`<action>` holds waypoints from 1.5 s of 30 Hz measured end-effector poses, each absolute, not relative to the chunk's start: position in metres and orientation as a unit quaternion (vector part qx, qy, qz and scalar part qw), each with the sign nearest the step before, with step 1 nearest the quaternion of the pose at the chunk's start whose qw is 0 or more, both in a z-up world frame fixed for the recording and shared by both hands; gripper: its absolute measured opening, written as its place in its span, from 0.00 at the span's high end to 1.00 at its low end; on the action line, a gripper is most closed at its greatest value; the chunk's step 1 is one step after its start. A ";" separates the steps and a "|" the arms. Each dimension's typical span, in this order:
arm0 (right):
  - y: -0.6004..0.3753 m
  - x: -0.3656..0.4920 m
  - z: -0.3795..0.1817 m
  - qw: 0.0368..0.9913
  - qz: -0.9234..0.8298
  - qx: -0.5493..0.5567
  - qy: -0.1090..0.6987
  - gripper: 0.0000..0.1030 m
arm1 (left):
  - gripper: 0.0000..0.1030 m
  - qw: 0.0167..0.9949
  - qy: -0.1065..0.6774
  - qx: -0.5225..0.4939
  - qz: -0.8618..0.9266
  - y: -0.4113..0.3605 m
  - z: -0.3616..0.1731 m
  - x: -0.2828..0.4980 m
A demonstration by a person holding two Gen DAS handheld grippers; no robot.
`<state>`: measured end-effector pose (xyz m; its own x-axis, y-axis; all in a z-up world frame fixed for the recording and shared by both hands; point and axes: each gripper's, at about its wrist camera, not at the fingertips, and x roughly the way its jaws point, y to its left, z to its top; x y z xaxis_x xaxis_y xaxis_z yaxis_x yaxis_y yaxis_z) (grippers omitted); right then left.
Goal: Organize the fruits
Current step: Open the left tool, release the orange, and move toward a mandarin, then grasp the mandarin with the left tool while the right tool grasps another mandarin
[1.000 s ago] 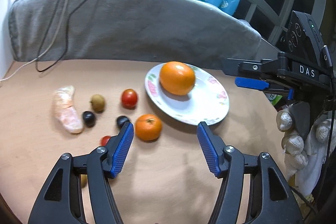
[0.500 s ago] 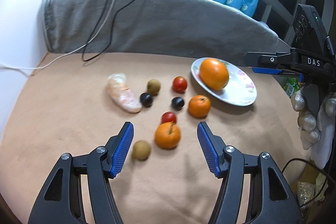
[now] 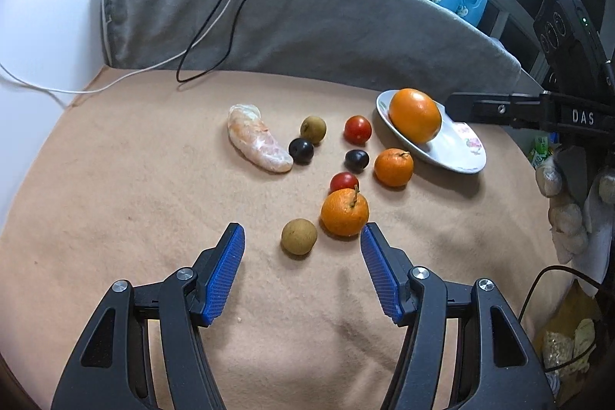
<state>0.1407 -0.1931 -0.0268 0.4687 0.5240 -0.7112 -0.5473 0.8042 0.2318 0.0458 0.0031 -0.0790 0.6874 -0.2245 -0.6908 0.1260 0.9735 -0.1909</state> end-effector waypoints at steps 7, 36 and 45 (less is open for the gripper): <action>-0.184 0.134 -0.041 0.853 0.306 -0.033 0.422 0.21 | 0.42 0.915 0.385 -0.051 -0.107 -0.002 -0.082 0.047; -0.182 0.134 -0.088 0.852 0.242 0.024 0.464 0.43 | 0.57 0.900 0.396 0.041 -0.180 -0.043 -0.087 0.072; -0.177 0.143 -0.095 0.849 0.237 0.032 0.471 0.45 | 0.58 0.895 0.402 0.075 -0.179 -0.049 -0.093 0.083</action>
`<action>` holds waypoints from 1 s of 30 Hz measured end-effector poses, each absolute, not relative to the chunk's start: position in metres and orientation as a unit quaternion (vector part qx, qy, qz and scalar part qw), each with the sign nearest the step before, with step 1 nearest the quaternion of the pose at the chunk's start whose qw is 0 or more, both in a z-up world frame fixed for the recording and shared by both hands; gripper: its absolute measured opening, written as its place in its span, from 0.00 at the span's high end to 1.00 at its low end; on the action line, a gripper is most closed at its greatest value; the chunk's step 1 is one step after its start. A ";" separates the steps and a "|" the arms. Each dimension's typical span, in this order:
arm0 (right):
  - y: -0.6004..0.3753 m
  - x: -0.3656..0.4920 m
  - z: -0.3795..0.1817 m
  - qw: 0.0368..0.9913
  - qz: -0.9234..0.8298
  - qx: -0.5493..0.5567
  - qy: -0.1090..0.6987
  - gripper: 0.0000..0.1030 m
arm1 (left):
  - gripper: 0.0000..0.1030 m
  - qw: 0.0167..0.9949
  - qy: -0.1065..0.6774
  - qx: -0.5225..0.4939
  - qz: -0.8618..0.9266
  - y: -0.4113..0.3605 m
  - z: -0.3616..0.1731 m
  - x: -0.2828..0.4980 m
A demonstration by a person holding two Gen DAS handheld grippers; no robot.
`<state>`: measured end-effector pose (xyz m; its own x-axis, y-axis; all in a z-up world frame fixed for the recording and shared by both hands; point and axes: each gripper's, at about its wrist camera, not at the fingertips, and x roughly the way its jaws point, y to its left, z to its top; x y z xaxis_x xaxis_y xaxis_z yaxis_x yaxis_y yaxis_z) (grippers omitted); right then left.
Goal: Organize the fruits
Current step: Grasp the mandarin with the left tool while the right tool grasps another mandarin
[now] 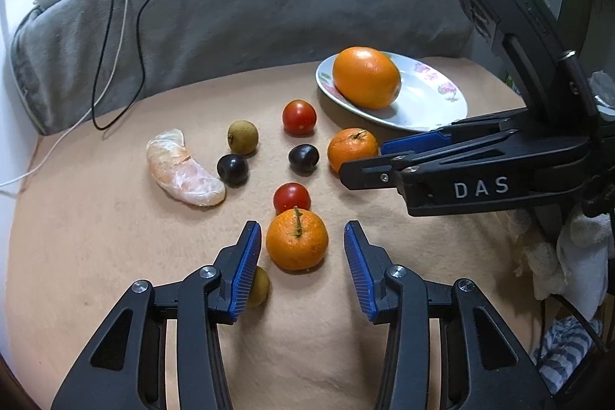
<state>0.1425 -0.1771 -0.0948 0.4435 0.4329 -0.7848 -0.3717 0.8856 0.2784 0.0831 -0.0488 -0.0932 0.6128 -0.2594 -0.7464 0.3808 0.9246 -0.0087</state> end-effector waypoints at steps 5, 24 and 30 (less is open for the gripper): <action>-0.173 0.146 -0.096 0.849 0.235 0.030 0.473 0.45 | 0.65 0.890 0.409 0.087 -0.180 -0.051 -0.098 0.092; -0.170 0.153 -0.102 0.850 0.229 0.030 0.473 0.59 | 0.67 0.892 0.411 0.054 -0.183 -0.044 -0.099 0.095; -0.175 0.148 -0.099 0.850 0.241 0.035 0.466 0.60 | 0.68 0.895 0.409 0.044 -0.174 -0.040 -0.096 0.091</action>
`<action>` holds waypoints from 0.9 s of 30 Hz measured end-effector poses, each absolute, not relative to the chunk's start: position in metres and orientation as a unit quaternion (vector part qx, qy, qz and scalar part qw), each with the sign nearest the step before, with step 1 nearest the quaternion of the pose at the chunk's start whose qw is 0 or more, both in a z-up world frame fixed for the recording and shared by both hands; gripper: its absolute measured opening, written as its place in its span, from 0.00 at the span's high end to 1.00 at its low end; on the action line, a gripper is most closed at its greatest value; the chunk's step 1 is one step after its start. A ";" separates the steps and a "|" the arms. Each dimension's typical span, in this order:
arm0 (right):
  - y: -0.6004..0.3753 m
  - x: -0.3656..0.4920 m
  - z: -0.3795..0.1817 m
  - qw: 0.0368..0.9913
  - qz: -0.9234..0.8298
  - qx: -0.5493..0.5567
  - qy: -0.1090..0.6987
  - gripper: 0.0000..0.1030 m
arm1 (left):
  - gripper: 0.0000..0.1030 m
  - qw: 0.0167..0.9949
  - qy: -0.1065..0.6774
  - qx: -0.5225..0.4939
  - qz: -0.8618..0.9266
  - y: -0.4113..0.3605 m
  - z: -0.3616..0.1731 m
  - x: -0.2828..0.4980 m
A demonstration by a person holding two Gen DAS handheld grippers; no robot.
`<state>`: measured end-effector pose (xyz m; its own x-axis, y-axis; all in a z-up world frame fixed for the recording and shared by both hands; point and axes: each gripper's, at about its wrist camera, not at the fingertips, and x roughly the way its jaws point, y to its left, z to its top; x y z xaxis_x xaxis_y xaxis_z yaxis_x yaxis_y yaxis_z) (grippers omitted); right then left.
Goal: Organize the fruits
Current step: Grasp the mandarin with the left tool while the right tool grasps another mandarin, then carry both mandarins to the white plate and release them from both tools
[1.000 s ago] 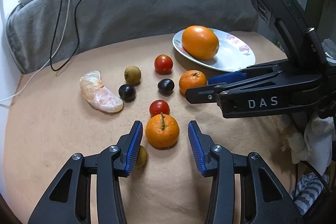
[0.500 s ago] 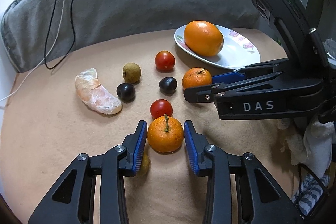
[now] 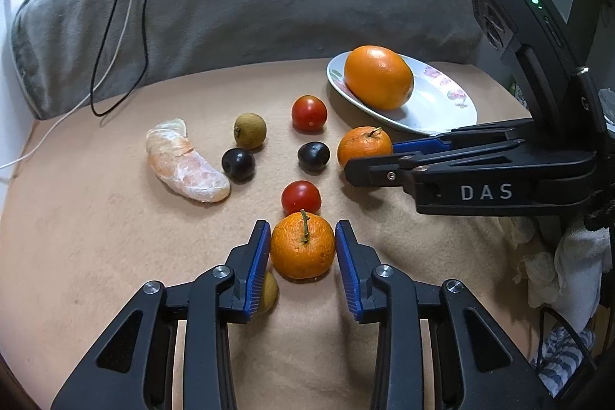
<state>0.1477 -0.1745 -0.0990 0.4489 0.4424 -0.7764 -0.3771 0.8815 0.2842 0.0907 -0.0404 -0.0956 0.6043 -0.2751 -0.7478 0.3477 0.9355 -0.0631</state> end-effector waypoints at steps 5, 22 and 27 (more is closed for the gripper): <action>-0.178 0.140 -0.089 0.852 0.253 0.041 0.457 0.60 | 0.68 0.900 0.400 0.039 -0.169 -0.037 -0.089 0.087; -0.236 0.130 -0.055 0.874 0.236 0.062 0.421 0.60 | 0.68 0.911 0.363 0.021 -0.192 -0.068 -0.064 0.094; -0.261 0.136 -0.050 0.881 0.219 0.069 0.414 0.60 | 0.68 0.910 0.357 0.018 -0.208 -0.086 -0.060 0.101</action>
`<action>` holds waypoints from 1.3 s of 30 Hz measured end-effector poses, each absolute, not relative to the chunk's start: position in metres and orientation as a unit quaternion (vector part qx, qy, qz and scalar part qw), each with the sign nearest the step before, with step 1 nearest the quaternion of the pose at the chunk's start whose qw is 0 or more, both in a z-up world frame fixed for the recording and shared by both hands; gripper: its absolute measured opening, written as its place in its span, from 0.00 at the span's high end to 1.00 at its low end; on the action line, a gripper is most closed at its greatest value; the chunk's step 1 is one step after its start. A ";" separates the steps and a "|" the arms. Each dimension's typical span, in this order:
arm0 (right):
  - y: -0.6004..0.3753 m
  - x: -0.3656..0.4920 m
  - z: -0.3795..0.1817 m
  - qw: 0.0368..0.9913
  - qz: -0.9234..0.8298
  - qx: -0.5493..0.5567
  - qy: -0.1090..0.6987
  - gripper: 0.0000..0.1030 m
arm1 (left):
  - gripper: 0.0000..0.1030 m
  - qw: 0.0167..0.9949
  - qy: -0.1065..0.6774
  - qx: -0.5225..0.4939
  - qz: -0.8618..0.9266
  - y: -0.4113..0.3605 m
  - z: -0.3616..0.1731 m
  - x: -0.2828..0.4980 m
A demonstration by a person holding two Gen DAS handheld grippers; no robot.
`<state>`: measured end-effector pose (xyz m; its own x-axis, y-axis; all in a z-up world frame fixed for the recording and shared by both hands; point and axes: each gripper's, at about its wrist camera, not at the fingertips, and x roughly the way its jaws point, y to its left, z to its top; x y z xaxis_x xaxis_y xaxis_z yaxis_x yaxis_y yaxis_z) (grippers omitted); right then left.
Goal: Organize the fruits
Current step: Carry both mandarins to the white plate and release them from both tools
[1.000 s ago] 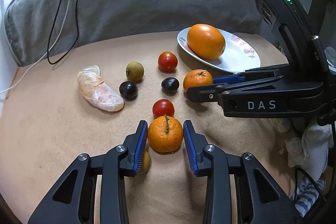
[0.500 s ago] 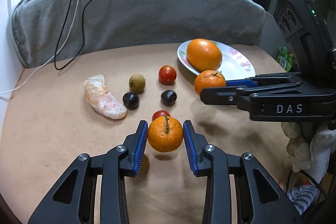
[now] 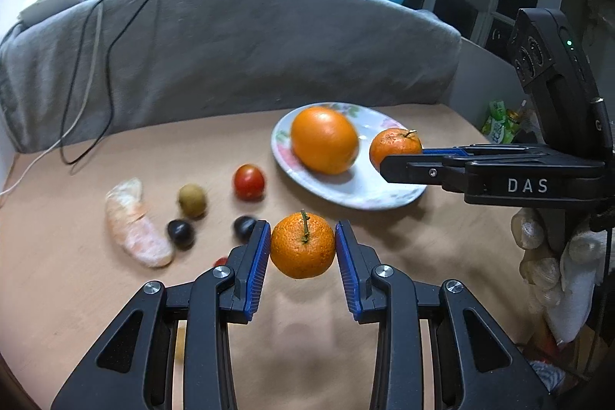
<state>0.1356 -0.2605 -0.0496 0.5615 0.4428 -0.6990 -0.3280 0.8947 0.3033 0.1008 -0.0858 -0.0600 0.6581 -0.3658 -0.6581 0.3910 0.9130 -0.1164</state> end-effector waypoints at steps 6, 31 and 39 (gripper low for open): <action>-0.289 0.146 -0.046 0.887 0.200 0.078 0.409 0.60 | 0.68 0.909 0.350 0.017 -0.228 -0.115 -0.059 0.112; -0.339 0.202 -0.065 0.882 0.179 0.098 0.425 0.60 | 0.68 0.898 0.360 0.046 -0.250 -0.182 -0.064 0.148; -0.341 0.211 -0.066 0.882 0.180 0.108 0.423 0.57 | 0.66 0.897 0.362 0.058 -0.248 -0.184 -0.064 0.148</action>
